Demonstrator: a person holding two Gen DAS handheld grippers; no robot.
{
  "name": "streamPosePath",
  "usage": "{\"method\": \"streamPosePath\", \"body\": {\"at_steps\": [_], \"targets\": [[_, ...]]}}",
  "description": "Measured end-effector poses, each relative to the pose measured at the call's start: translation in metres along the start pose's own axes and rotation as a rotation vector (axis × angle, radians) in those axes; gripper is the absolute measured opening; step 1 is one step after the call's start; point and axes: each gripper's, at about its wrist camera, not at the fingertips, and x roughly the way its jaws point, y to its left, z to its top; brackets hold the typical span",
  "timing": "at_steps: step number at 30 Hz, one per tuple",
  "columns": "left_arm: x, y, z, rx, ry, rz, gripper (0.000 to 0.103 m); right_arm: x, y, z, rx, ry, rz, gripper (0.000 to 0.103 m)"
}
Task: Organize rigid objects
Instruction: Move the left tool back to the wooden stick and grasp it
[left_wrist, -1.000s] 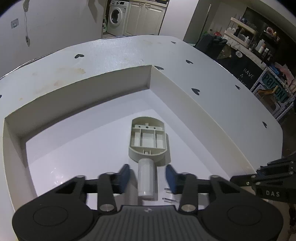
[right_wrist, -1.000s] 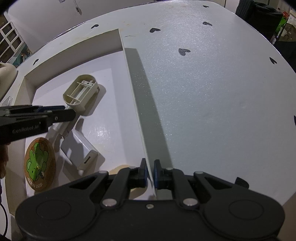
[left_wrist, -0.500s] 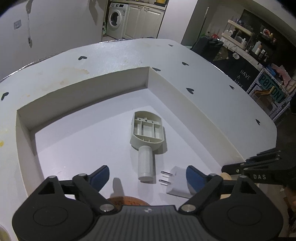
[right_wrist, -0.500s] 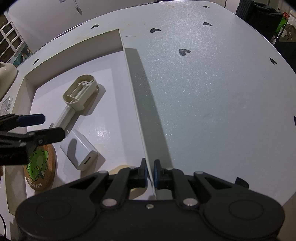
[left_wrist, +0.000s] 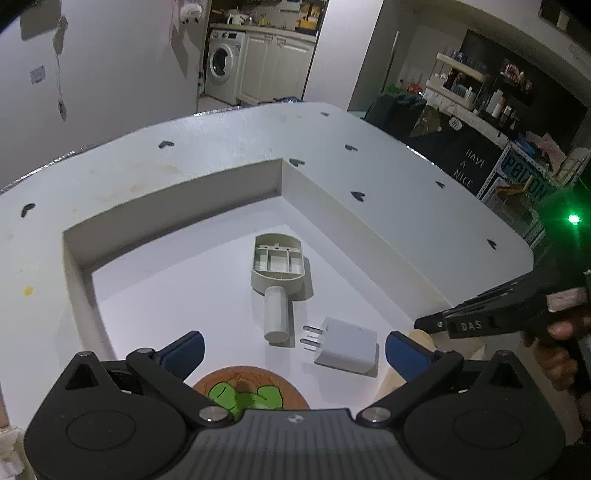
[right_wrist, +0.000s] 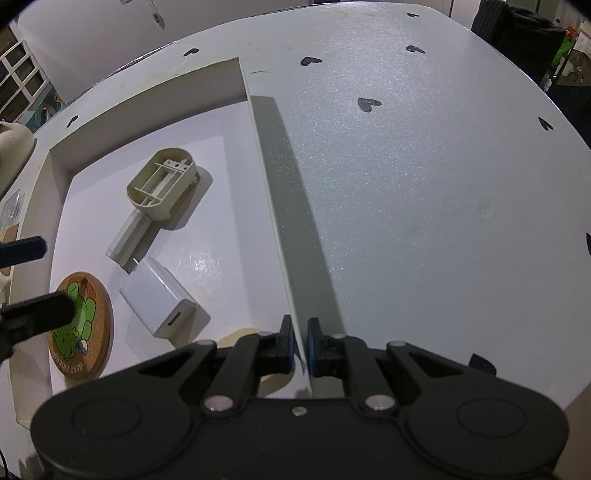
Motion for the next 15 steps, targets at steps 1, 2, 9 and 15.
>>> {"method": "streamPosePath", "body": {"at_steps": [1,2,9,15], "targets": [[-0.004,0.001,-0.001,-0.003,-0.008,0.001,0.103,0.0,0.0,0.0,0.0,0.0,0.0,0.009],[-0.009,0.002,-0.003,-0.01,-0.017,0.001,0.103,0.0,0.0,0.0,0.0,0.0,0.0,0.009],[-0.037,0.019,-0.012,-0.06,-0.059,0.042,0.103,0.0,0.0,-0.001,0.0,0.0,0.0,0.009],[-0.058,0.043,-0.02,-0.126,-0.095,0.093,0.103,0.0,0.0,-0.001,0.0,0.0,0.0,0.009]]}}
